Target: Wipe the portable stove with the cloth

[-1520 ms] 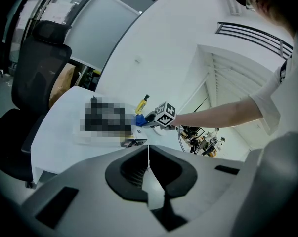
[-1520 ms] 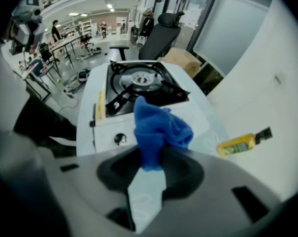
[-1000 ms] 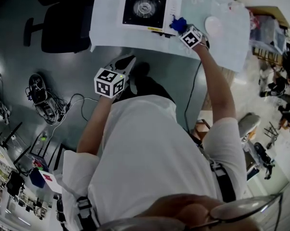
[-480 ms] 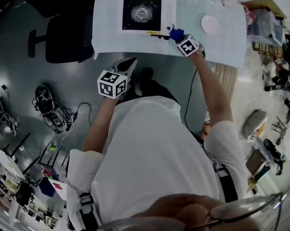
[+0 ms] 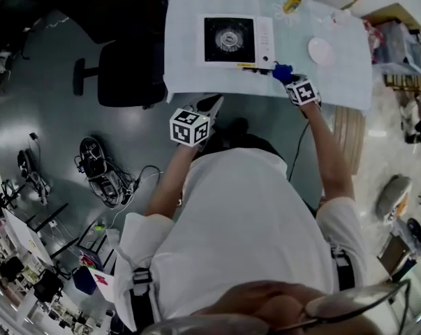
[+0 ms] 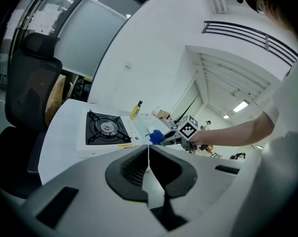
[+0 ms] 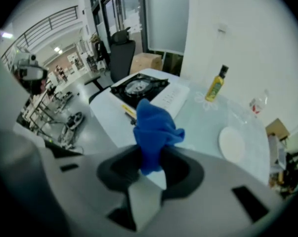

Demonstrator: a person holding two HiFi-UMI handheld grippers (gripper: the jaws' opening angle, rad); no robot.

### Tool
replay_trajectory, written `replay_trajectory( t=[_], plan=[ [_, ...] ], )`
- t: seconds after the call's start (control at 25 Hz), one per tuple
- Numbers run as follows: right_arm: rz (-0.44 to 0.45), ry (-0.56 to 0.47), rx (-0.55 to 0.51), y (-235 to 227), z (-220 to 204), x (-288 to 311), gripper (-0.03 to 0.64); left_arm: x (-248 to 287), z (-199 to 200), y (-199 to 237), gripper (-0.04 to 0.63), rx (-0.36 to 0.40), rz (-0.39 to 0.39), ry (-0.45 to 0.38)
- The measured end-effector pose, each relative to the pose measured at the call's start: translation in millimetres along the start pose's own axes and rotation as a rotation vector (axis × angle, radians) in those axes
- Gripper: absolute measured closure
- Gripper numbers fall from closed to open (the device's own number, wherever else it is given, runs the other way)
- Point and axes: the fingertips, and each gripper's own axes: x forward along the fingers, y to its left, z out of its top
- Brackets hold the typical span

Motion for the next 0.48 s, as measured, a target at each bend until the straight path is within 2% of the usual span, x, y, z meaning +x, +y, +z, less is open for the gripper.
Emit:
replay_trajectory(
  t=[0.2, 0.48],
  plan=[
    [0.034, -0.19, 0.168, 13.4, 28.3, -50.1, 0.482, -12.4, 13.1, 2.1, 0.558, -0.008, 0.002, -0.04],
    [0.123, -0.384, 0.298, 35.1, 49.6, -108.4, 0.482, -22.3, 37.5, -6.2, 0.558, -0.008, 0.0, -0.068]
  ],
)
